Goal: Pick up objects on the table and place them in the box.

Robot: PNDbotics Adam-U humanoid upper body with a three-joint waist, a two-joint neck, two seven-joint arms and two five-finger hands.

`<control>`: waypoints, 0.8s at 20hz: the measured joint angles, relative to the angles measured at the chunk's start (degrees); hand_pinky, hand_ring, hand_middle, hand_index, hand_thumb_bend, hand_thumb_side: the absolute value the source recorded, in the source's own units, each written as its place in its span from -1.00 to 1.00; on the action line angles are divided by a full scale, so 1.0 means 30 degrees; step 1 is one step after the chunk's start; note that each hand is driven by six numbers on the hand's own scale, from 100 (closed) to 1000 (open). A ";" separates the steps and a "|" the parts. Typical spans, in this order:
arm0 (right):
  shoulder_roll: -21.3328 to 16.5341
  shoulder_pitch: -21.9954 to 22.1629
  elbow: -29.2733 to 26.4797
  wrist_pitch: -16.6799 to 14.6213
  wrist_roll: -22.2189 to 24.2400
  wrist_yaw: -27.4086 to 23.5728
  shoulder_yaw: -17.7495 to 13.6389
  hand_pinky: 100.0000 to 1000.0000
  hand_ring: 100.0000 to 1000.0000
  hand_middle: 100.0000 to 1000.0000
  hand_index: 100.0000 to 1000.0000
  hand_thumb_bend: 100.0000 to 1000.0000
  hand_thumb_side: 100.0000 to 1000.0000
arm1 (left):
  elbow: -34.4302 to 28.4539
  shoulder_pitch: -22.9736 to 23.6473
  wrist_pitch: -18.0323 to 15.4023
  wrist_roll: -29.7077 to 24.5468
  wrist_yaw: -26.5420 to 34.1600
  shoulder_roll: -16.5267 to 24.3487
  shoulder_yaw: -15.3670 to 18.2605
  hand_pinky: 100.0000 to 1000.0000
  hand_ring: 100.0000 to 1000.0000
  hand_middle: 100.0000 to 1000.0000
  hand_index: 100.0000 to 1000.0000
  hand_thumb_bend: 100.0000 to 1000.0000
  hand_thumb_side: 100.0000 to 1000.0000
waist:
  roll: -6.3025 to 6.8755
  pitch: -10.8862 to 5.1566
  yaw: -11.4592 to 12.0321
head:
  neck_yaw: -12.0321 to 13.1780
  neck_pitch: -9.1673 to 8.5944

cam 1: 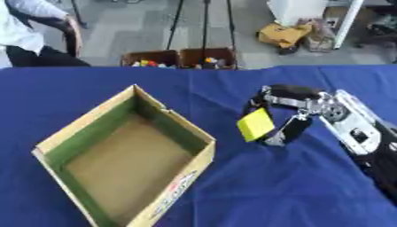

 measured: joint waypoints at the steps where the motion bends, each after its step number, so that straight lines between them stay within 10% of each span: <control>1: -0.0096 -0.0004 -0.0163 0.0072 0.0006 -0.0208 -0.0046 -0.14 -0.11 -0.68 -0.22 -1.00 -1.00 | 0.0000 0.0026 -0.0004 0.0004 0.0023 0.0002 0.0000 0.46 0.45 0.76 0.93 -1.00 1.00 | 0.0000 -0.0003 -0.0008 | -0.0024 0.0000; 5: -0.0297 -0.0039 -0.0792 0.0359 -0.0096 -0.1096 -0.0153 -0.15 -0.12 -0.70 -0.28 -1.00 -0.72 | 0.0000 0.0029 -0.0005 0.0014 0.0103 0.0012 -0.0001 0.46 0.45 0.76 0.93 -1.00 1.00 | 0.0000 -0.0004 -0.0003 | -0.0090 0.0000; 6: -0.0312 -0.0046 -0.0945 0.0435 -0.0125 -0.1322 -0.0155 -0.15 -0.12 -0.71 -0.29 -1.00 -0.96 | 0.0000 0.0029 -0.0003 0.0015 0.0110 0.0014 -0.0001 0.46 0.45 0.76 0.93 -1.00 1.00 | 0.0000 -0.0004 0.0013 | -0.0106 0.0000; 16: -0.0639 -0.0232 -0.2657 0.1241 -0.0791 -0.3411 -0.0268 -0.17 -0.13 -0.74 -0.35 -1.00 -0.91 | 0.0000 -0.0036 0.0059 0.0084 0.0416 0.0176 -0.0055 0.46 0.45 0.76 0.93 -1.00 1.00 | 0.0000 -0.0167 0.0797 | -0.0624 0.0013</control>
